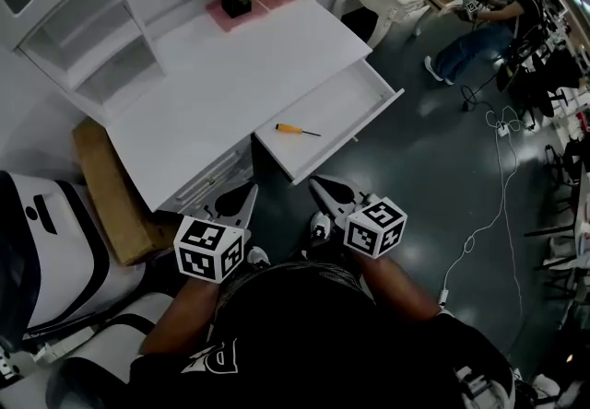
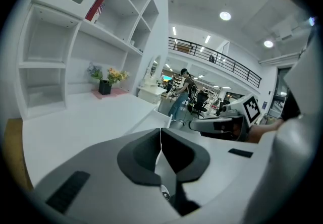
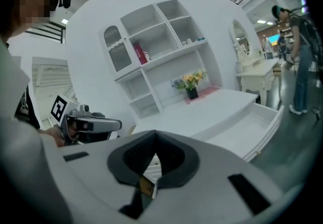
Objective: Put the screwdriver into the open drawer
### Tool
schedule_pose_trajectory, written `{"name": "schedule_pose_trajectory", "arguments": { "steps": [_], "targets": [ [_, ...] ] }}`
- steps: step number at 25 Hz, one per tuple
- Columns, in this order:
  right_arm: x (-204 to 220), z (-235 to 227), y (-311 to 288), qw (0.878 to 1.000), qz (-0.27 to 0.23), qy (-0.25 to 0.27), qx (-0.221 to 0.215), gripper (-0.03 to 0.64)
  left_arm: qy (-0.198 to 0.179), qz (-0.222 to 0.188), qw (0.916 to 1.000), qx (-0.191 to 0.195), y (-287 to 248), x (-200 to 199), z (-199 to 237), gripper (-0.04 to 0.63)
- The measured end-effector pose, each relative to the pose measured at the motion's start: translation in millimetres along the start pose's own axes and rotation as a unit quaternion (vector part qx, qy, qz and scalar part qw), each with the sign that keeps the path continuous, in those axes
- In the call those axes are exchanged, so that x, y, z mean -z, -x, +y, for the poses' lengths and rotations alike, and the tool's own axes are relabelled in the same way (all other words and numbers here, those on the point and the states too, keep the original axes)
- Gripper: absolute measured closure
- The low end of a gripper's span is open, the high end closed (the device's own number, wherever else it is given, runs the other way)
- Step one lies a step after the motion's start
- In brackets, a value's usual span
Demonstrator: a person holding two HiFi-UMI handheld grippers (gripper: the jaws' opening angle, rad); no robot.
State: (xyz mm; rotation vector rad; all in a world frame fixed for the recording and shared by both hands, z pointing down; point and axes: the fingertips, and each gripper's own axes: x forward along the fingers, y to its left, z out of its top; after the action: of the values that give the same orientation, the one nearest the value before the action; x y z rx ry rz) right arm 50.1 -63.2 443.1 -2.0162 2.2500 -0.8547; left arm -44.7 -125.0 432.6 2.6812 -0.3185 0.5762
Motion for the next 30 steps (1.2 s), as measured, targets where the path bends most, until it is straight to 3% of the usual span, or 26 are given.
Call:
{"name": "schedule_pose_trajectory", "arguments": {
  "steps": [8, 16, 22, 30],
  "targets": [
    [5.0, -4.0, 31.7, 1.000, -0.002, 0.008, -0.002, 0.609, -0.002, -0.003, 1.0000, -0.002, -3.8, 3.1, -35.3, 0.580],
    [6.3, -14.1, 71.5, 0.998, 0.004, 0.057, -0.005, 0.609, 0.006, -0.008, 0.9998, -0.018, -14.8, 6.8, -71.0, 0.580],
    [15.8, -24.8, 85.9, 0.998, 0.009, 0.054, -0.010, 0.608, 0.001, 0.000, 0.9986, -0.053, -18.4, 13.7, -72.2, 0.580],
    [36.7, -29.5, 92.1, 0.998, 0.031, 0.042, -0.021, 0.609, 0.006, 0.009, 0.9988, -0.048, -25.4, 23.2, -93.2, 0.580]
  ]
}}
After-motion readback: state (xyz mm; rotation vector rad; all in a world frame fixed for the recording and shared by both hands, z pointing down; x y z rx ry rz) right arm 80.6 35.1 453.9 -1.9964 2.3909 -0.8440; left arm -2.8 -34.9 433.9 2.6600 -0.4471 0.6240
